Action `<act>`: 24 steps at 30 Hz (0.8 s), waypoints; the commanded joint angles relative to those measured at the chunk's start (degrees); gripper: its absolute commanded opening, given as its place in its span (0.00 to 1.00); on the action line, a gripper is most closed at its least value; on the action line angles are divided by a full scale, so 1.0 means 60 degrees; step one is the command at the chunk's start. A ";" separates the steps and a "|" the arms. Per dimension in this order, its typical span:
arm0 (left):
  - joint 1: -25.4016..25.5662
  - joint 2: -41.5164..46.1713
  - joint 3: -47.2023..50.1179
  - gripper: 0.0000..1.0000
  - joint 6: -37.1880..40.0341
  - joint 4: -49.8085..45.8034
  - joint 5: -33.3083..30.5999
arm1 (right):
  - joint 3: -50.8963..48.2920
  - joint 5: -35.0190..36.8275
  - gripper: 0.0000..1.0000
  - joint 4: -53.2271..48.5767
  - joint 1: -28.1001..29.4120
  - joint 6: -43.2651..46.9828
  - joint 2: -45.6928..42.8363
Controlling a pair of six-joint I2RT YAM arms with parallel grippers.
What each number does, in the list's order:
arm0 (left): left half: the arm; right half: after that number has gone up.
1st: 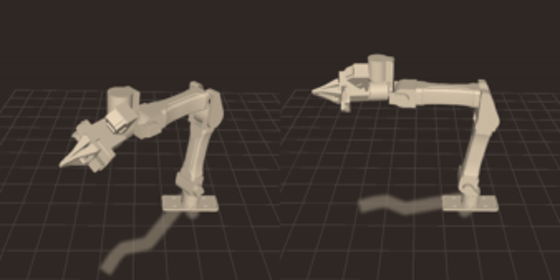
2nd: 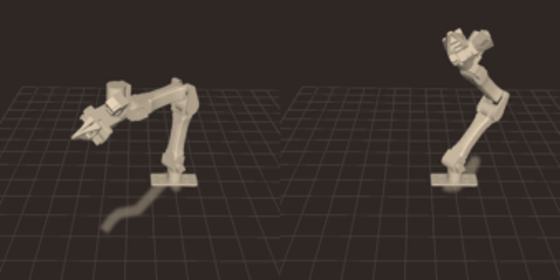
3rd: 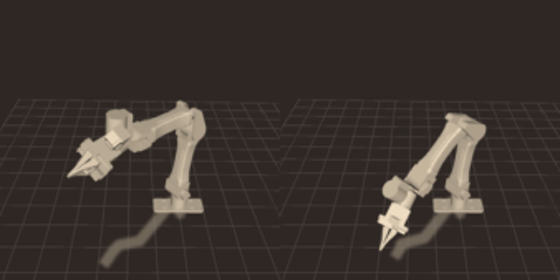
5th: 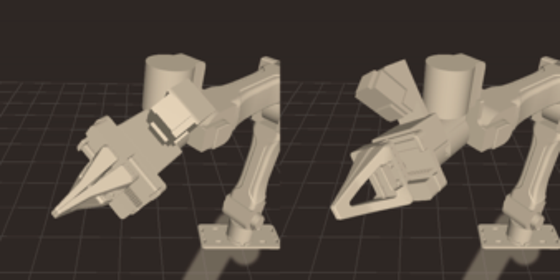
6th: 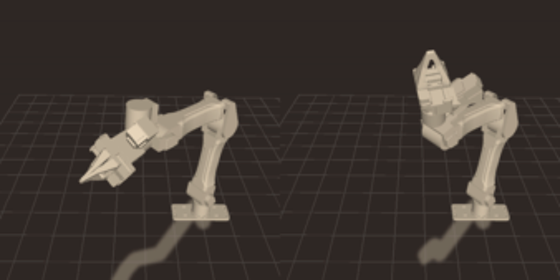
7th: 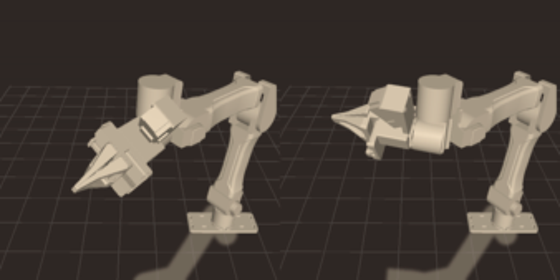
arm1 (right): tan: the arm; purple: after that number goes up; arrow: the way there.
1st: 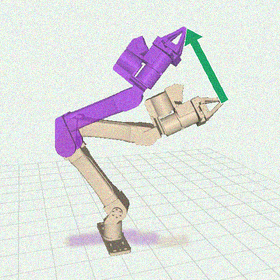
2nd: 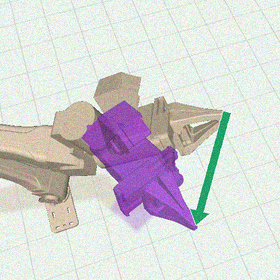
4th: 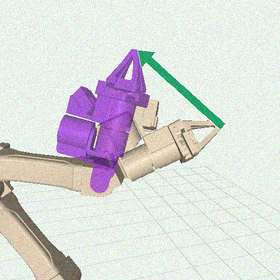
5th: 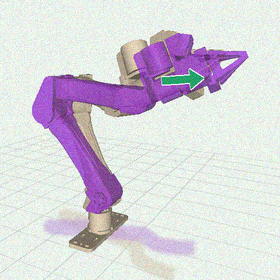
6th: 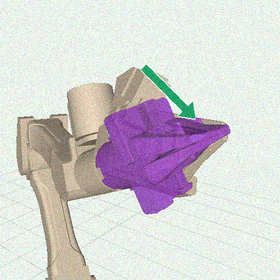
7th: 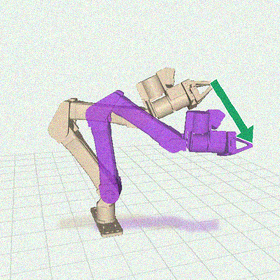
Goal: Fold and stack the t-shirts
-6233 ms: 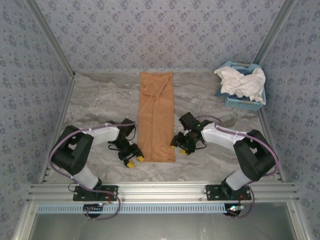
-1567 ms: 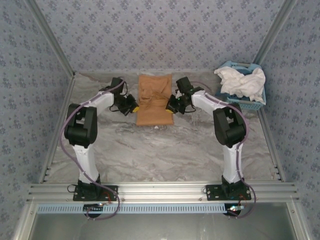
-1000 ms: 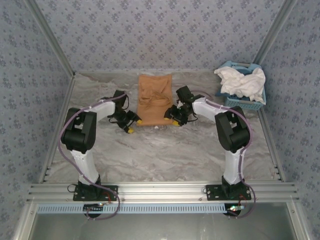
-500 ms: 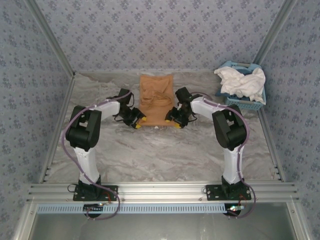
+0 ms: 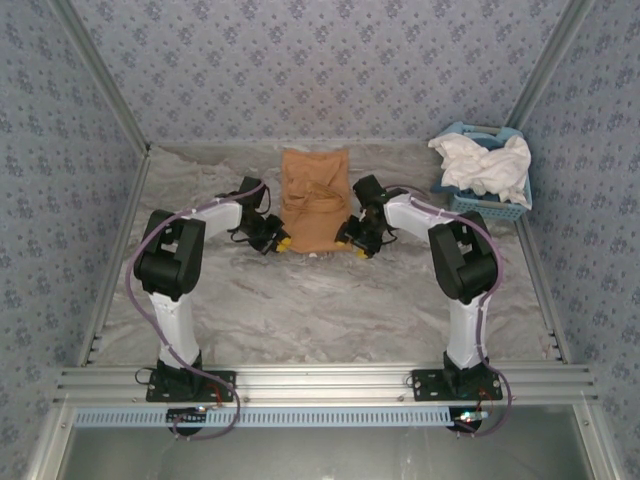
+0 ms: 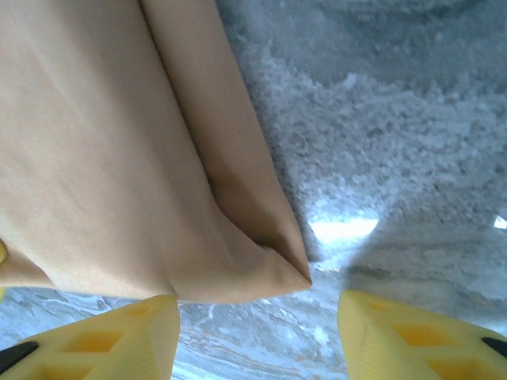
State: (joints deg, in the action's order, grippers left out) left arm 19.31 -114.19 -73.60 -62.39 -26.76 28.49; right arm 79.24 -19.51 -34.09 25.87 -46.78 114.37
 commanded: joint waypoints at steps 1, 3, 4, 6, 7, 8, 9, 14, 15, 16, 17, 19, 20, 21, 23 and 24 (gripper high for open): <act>0.0057 -0.0129 -0.0230 0.10 0.0218 -0.0090 -0.0126 | 0.0513 -0.0113 0.50 0.0275 -0.0016 -0.0145 0.0587; 0.0055 -0.0128 -0.0256 0.10 0.0250 -0.0109 -0.0134 | 0.0726 -0.0154 0.44 0.0207 -0.0040 -0.0065 0.0846; 0.0048 -0.0128 -0.0266 0.10 0.0264 -0.0109 -0.0143 | 0.0806 -0.0126 0.43 0.0059 -0.0024 -0.0016 0.0941; 0.0048 -0.0113 -0.0301 0.10 0.0269 -0.0102 -0.0136 | 0.0655 -0.0082 0.40 0.0071 -0.0029 -0.0044 0.0918; 0.0056 -0.0103 -0.0315 0.10 0.0282 -0.0094 -0.0138 | 0.0522 -0.0107 0.36 0.0243 -0.0034 -0.0147 0.0844; 0.0056 -0.0099 -0.0329 0.10 0.0292 -0.0084 -0.0134 | 0.0357 -0.0114 0.32 0.0401 -0.0040 -0.0222 0.0773; 0.0048 -0.0064 -0.0346 0.10 0.0318 -0.0076 -0.0133 | 0.0230 -0.0132 0.27 0.0626 -0.0035 -0.0300 0.0697; 0.0049 0.0109 -0.0747 0.10 0.0685 -0.0276 -0.0194 | 0.0410 -0.0116 0.00 0.0840 -0.0126 -0.0364 0.0451; 0.0034 0.0142 -0.0827 0.10 0.0767 -0.0316 -0.0228 | 0.0491 -0.0145 0.00 0.0861 -0.0159 -0.0383 0.0363; 0.0023 0.0182 -0.0964 0.10 0.0854 -0.0399 -0.0275 | 0.0576 -0.0205 0.00 0.0928 -0.0217 -0.0425 0.0257; 0.0026 0.0220 -0.1103 0.10 0.0925 -0.0488 -0.0322 | 0.0644 -0.0283 0.00 0.0975 -0.0275 -0.0482 0.0127; 0.0020 0.0270 -0.1367 0.10 0.1061 -0.0674 -0.0418 | 0.0775 -0.0376 0.00 0.1015 -0.0403 -0.0584 -0.0128; 0.0019 0.0295 -0.1509 0.10 0.1103 -0.0781 -0.0476 | 0.0836 -0.0462 0.00 0.1036 -0.0457 -0.0638 -0.0237; -0.0003 0.0334 -0.1603 0.10 0.1106 -0.0812 -0.0486 | 0.0866 -0.0530 0.00 0.1034 -0.0498 -0.0687 -0.0339; -0.0038 0.0431 -0.1772 0.09 0.1111 -0.0863 -0.0514 | 0.0885 -0.0707 0.00 0.1044 -0.0582 -0.0811 -0.0510; -0.0051 0.0471 -0.1836 0.09 0.1111 -0.0899 -0.0515 | 0.0858 -0.0753 0.00 0.1084 -0.0595 -0.0881 -0.0608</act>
State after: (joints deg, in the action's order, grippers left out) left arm 19.25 -114.02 -82.41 -57.41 -29.71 26.17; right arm 82.43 -22.00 -28.45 22.94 -50.13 114.72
